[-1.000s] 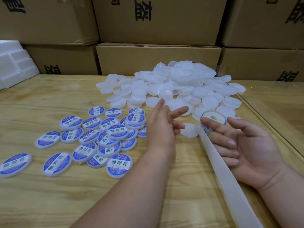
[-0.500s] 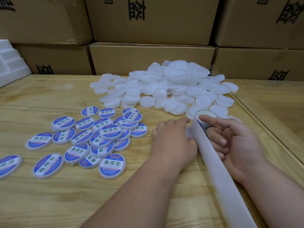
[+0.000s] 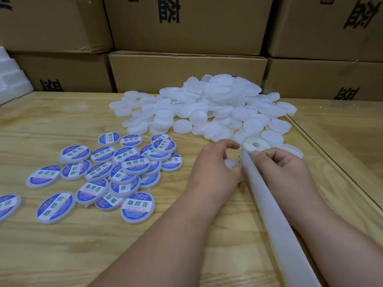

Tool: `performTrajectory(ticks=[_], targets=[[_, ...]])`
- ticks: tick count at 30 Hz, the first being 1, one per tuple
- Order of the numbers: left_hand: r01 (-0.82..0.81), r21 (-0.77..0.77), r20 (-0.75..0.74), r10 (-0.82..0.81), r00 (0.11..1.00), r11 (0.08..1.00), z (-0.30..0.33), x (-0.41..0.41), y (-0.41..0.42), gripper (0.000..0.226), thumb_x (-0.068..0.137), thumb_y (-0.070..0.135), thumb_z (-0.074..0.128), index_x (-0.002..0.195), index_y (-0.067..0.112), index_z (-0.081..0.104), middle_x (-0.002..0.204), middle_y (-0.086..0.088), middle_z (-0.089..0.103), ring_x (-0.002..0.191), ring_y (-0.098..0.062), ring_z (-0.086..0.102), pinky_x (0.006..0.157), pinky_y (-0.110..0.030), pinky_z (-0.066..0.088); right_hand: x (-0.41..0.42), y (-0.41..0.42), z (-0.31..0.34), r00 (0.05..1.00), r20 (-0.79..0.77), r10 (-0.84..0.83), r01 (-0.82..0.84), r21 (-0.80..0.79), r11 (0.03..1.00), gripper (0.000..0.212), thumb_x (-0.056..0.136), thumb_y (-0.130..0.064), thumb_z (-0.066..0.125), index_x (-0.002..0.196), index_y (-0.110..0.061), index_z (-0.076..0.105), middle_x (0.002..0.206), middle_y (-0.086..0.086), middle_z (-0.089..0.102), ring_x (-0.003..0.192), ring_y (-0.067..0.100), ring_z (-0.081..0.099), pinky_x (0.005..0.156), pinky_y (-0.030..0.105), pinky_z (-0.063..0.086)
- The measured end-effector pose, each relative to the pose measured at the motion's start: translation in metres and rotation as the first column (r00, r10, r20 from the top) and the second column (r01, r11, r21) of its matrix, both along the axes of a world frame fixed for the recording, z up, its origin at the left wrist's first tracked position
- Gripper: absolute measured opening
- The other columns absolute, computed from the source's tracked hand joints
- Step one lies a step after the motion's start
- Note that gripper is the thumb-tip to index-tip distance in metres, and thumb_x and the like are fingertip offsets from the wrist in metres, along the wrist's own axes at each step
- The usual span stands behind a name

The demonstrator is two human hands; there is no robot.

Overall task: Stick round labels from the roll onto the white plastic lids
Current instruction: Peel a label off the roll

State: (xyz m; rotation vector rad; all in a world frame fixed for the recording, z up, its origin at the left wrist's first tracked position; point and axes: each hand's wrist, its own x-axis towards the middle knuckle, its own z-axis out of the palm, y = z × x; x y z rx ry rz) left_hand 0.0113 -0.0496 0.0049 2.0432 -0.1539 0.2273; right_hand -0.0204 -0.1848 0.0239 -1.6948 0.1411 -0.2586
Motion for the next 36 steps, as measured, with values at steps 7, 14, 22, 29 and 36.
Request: performTrajectory(ticks=[7, 14, 22, 29, 36], targets=[[-0.009, -0.108, 0.116, 0.022, 0.993, 0.994, 0.003, -0.0027, 0.0023, 0.054, 0.086, 0.001, 0.055, 0.12, 0.042, 0.057, 0.114, 0.016, 0.051, 0.086, 0.014, 0.05, 0.075, 0.0, 0.037, 0.0011, -0.0006, -0.0026, 0.999, 0.004, 0.033, -0.033, 0.01, 0.999, 0.018, 0.097, -0.021, 0.065, 0.083, -0.01, 0.07, 0.057, -0.004, 0.06, 0.043, 0.007, 0.047, 0.04, 0.015, 0.038], [0.034, -0.16, 0.251, 0.008, 0.968, 0.987, 0.0102, -0.0087, -0.0001, 0.065, 0.082, -0.013, 0.041, 0.105, 0.046, 0.057, 0.12, 0.011, 0.047, 0.114, 0.008, 0.047, 0.087, 0.0, 0.033, 0.0023, -0.0013, -0.0027, 0.994, 0.02, 0.106, -0.107, 0.102, 0.989, 0.033, 0.087, -0.044, 0.072, 0.08, -0.012, 0.07, 0.064, -0.003, 0.062, 0.047, 0.01, 0.047, 0.046, 0.02, 0.043], [-0.02, -0.061, 0.166, 0.03, 0.986, 0.998, 0.0061, -0.0086, -0.0007, 0.07, 0.073, -0.012, 0.035, 0.095, 0.051, 0.058, 0.127, 0.018, 0.036, 0.126, -0.009, 0.031, 0.104, -0.019, 0.027, 0.0031, -0.0013, -0.0085, 0.979, 0.038, 0.202, -0.2, -0.047, 0.979, 0.01, 0.09, -0.027, 0.074, 0.086, -0.019, 0.073, 0.059, -0.007, 0.056, 0.049, 0.007, 0.046, 0.046, 0.016, 0.04], [0.044, -0.107, 0.142, -0.028, 0.989, 0.993, 0.0065, -0.008, 0.0004, 0.07, 0.074, -0.012, 0.037, 0.096, 0.053, 0.056, 0.141, 0.014, 0.039, 0.137, -0.001, 0.031, 0.115, -0.027, 0.029, 0.0016, 0.001, -0.0063, 0.984, 0.028, 0.178, -0.177, -0.022, 0.984, 0.014, 0.096, -0.024, 0.066, 0.088, -0.023, 0.077, 0.071, -0.007, 0.072, 0.05, 0.001, 0.053, 0.049, 0.015, 0.044], [0.132, -0.287, 0.062, -0.119, 0.991, 0.949, 0.0058, -0.0044, -0.0014, 0.061, 0.082, -0.003, 0.036, 0.109, 0.049, 0.053, 0.117, 0.017, 0.06, 0.098, -0.003, 0.065, 0.089, -0.027, 0.055, 0.0014, 0.0022, -0.0061, 0.984, 0.043, 0.174, -0.172, -0.028, 0.985, 0.017, 0.098, -0.018, 0.063, 0.092, -0.019, 0.079, 0.061, -0.014, 0.069, 0.045, 0.001, 0.053, 0.048, 0.011, 0.043]])
